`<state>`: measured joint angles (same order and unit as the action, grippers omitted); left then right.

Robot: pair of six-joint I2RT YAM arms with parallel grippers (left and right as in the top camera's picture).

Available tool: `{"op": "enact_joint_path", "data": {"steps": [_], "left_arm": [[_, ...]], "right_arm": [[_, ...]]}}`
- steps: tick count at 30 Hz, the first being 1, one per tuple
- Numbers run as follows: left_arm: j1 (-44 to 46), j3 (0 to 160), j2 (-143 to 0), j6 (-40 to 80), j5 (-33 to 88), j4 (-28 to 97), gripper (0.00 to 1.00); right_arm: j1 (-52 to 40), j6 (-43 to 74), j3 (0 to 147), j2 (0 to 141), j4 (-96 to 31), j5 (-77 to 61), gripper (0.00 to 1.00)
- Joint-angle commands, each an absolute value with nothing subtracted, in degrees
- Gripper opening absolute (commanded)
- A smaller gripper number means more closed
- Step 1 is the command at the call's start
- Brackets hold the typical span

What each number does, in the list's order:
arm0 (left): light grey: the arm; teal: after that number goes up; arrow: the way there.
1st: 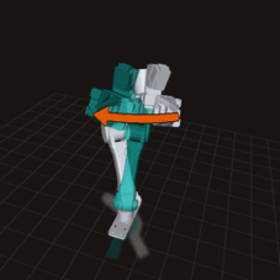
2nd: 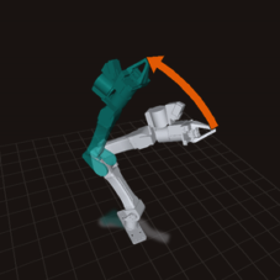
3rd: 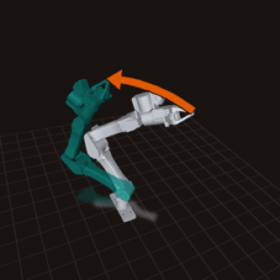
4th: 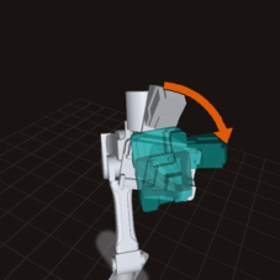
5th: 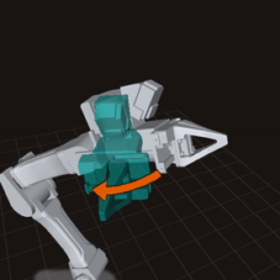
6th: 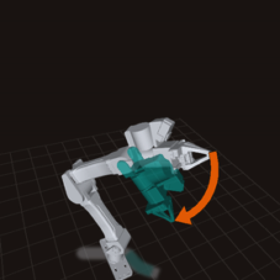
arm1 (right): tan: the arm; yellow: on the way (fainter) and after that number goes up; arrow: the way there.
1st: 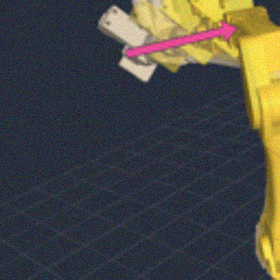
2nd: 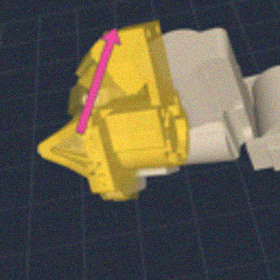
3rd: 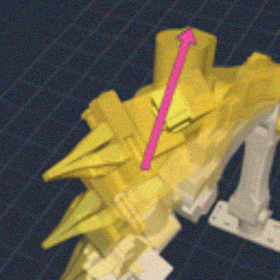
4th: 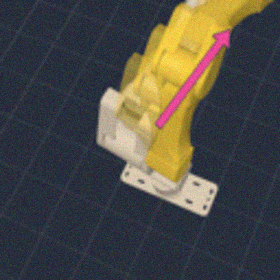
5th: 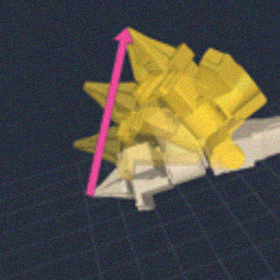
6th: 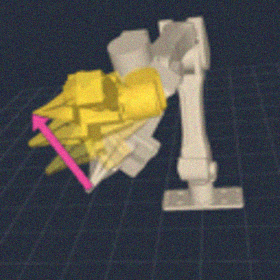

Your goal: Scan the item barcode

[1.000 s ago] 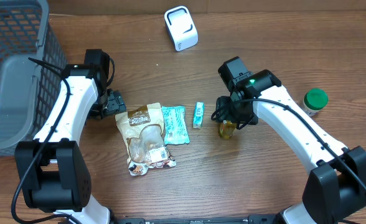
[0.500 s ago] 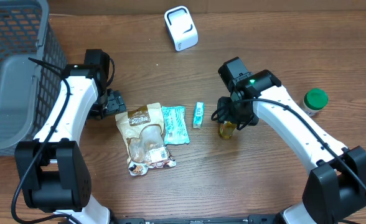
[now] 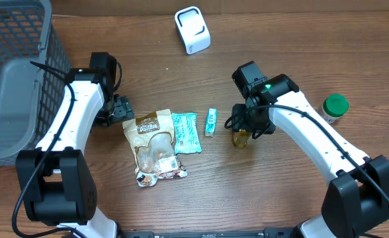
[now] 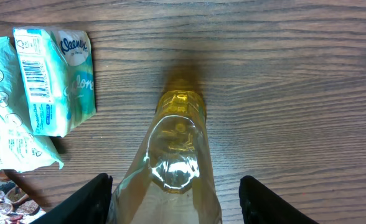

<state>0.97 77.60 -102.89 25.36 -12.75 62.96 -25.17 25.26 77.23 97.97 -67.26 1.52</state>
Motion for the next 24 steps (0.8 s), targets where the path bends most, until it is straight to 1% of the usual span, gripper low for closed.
{"op": "enact_joint_path", "data": {"steps": [1, 5, 10, 23, 24], "left_arm": [[0.78, 77.60, -103.50, 25.76, -13.93, 62.74, 1.00], [0.78, 77.60, -103.50, 25.76, -13.91, 62.72, 0.99], [0.78, 77.60, -103.50, 25.76, -13.91, 62.72, 1.00], [0.78, 77.60, -103.50, 25.76, -13.91, 62.72, 0.99], [0.78, 77.60, -103.50, 25.76, -13.91, 62.72, 1.00]], "right_arm": [[-25.06, 25.04, 76.88, 97.76, -67.11, 1.83, 0.62], [-25.06, 25.04, 76.88, 97.76, -67.11, 1.83, 0.61], [-25.06, 25.04, 76.88, 97.76, -67.11, 1.80, 0.53], [-25.06, 25.04, 76.88, 97.76, -66.65, 1.80, 0.53], [-25.06, 25.04, 76.88, 97.76, -66.59, 1.80, 0.52]]}}
